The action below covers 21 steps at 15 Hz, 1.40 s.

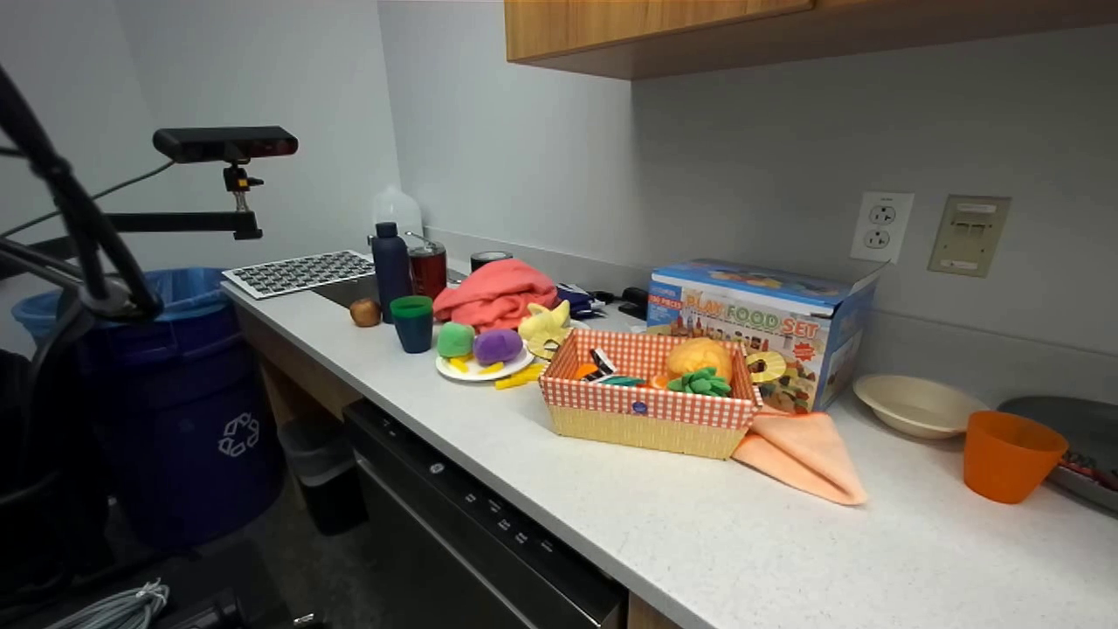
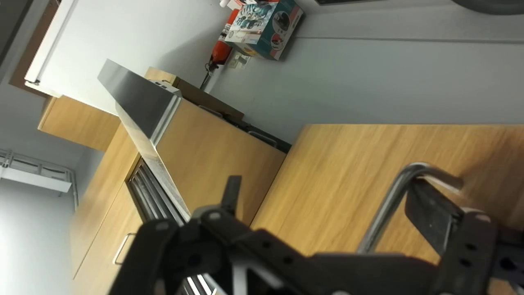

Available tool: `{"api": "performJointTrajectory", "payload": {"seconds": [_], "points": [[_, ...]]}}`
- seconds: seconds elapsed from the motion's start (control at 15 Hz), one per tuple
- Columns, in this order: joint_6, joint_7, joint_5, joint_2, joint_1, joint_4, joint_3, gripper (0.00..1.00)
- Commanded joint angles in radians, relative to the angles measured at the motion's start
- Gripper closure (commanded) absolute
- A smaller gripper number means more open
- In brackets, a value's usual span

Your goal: Open the right door of the kitchen top cabinet

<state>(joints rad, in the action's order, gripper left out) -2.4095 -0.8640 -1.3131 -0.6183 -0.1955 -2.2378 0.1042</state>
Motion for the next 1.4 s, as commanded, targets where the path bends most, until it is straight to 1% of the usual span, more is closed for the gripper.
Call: {"api": "performJointTrajectory", "payload": {"seconds": [0.0, 0.13, 0.2, 0.4, 0.53, 0.67, 0.73, 0.8, 0.87, 1.0, 1.2, 1.27, 1.33], "points": [[0.101, 0.011, -0.043, -0.034, -0.044, -0.037, 0.001, 0.00], [0.109, 0.032, -0.025, -0.050, -0.039, -0.048, 0.004, 0.00], [0.120, 0.047, 0.002, -0.064, -0.031, -0.056, 0.007, 0.00], [0.147, 0.031, 0.018, -0.123, -0.036, -0.083, 0.003, 0.00], [0.210, -0.009, 0.022, -0.160, -0.037, -0.092, -0.005, 0.00], [0.319, 0.004, 0.038, -0.212, -0.027, -0.090, -0.008, 0.00], [0.353, 0.002, 0.036, -0.228, -0.020, -0.088, -0.002, 0.00], [0.374, -0.008, 0.022, -0.245, -0.016, -0.088, 0.001, 0.00], [0.361, -0.083, -0.003, -0.234, -0.010, -0.088, 0.007, 0.00], [0.377, -0.086, -0.007, -0.246, 0.003, -0.081, 0.003, 0.00], [0.377, -0.063, 0.072, -0.256, 0.057, -0.045, -0.005, 0.00], [0.381, -0.051, 0.110, -0.256, 0.076, -0.030, -0.011, 0.00], [0.400, -0.023, 0.181, -0.257, 0.103, -0.008, -0.021, 0.00]]}}
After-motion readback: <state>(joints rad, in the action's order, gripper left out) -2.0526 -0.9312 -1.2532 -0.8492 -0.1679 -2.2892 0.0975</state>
